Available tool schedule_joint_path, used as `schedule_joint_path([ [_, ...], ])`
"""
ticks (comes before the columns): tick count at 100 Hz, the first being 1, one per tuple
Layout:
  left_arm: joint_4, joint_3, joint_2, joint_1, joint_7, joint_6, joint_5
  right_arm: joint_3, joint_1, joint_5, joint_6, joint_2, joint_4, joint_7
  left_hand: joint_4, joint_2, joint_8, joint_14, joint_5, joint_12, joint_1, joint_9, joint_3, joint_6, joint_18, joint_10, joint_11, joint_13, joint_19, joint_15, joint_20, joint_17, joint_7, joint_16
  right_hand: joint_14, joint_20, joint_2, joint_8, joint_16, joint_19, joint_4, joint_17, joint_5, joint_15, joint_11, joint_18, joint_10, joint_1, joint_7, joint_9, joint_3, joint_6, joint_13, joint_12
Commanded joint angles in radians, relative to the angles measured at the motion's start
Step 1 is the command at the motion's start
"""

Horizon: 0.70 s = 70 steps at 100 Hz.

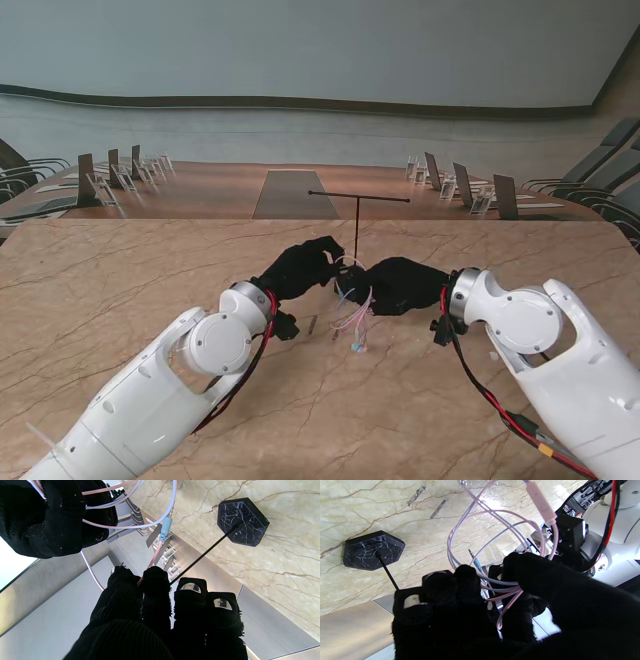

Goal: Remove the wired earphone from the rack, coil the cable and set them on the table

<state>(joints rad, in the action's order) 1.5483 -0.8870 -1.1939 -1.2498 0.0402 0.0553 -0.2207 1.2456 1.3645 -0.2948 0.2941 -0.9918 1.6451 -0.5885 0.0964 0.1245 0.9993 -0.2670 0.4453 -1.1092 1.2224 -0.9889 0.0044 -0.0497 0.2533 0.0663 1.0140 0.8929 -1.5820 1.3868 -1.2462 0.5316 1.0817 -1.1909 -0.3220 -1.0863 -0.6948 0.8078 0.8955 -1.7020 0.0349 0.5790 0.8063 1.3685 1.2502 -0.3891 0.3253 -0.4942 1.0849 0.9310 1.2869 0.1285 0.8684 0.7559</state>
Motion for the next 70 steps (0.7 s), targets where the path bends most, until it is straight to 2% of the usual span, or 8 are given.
schedule_joint_path([
  [1, 0.014, -0.002, -0.005, -0.006, -0.009, 0.007, 0.011, -0.004, 0.001, -0.005, -0.004, -0.004, 0.003, 0.001, -0.003, -0.036, 0.055, -0.014, -0.013, 0.004, 0.069, -0.023, 0.01, 0.005, -0.007, -0.033, 0.039, 0.02, -0.11, 0.006, 0.009, 0.032, 0.115, 0.013, -0.133, 0.022, 0.012, 0.015, -0.009, -0.024, 0.051, 0.005, 0.091, 0.073, 0.026, 0.077, 0.09, -0.093, 0.147, 0.062, 0.119, 0.09, 0.028, -0.005],
  [24, 0.023, -0.005, 0.0, -0.007, -0.028, 0.009, 0.018, -0.006, -0.002, -0.022, -0.005, -0.004, 0.002, 0.002, -0.003, -0.045, 0.052, -0.011, -0.023, -0.001, 0.068, -0.025, 0.003, 0.009, -0.006, -0.037, 0.052, 0.022, -0.119, 0.015, 0.016, 0.036, 0.123, 0.009, -0.127, 0.023, 0.011, 0.018, -0.011, -0.03, 0.064, 0.011, 0.097, 0.08, 0.037, 0.081, 0.086, -0.083, 0.151, 0.062, 0.127, 0.097, 0.032, -0.01],
  [37, 0.018, -0.009, 0.001, -0.002, -0.025, 0.005, 0.004, 0.0, 0.005, -0.02, -0.003, -0.001, 0.01, -0.009, -0.007, -0.055, 0.057, -0.006, -0.031, -0.013, 0.069, -0.013, -0.01, 0.022, -0.02, -0.035, 0.068, 0.001, -0.118, 0.034, 0.003, 0.008, 0.122, -0.003, -0.128, 0.023, 0.014, 0.021, -0.013, -0.029, 0.075, 0.005, 0.099, 0.08, 0.041, 0.083, 0.087, -0.079, 0.152, 0.058, 0.126, 0.098, 0.028, -0.013],
  [42, 0.016, -0.009, 0.001, 0.002, -0.027, 0.004, 0.002, 0.002, 0.007, -0.018, 0.0, 0.001, 0.014, -0.014, -0.009, -0.06, 0.06, -0.008, -0.036, -0.022, 0.069, -0.004, -0.015, 0.03, -0.025, -0.026, 0.078, -0.018, -0.113, 0.046, -0.009, -0.013, 0.12, -0.012, -0.127, 0.024, 0.017, 0.023, -0.013, -0.027, 0.079, -0.001, 0.099, 0.078, 0.041, 0.085, 0.085, -0.078, 0.151, 0.054, 0.124, 0.099, 0.024, -0.014],
  [70, 0.011, -0.008, 0.004, 0.016, -0.018, -0.01, -0.04, 0.007, 0.011, -0.017, 0.002, 0.01, 0.03, -0.053, -0.011, -0.069, 0.076, 0.002, -0.037, -0.05, 0.068, 0.003, -0.033, 0.056, -0.033, -0.032, 0.113, -0.033, -0.11, 0.098, -0.082, -0.031, 0.11, -0.028, -0.121, 0.023, 0.027, 0.032, -0.014, -0.021, 0.095, -0.013, 0.099, 0.073, 0.047, 0.091, 0.081, -0.074, 0.149, 0.043, 0.116, 0.101, 0.014, -0.018],
])
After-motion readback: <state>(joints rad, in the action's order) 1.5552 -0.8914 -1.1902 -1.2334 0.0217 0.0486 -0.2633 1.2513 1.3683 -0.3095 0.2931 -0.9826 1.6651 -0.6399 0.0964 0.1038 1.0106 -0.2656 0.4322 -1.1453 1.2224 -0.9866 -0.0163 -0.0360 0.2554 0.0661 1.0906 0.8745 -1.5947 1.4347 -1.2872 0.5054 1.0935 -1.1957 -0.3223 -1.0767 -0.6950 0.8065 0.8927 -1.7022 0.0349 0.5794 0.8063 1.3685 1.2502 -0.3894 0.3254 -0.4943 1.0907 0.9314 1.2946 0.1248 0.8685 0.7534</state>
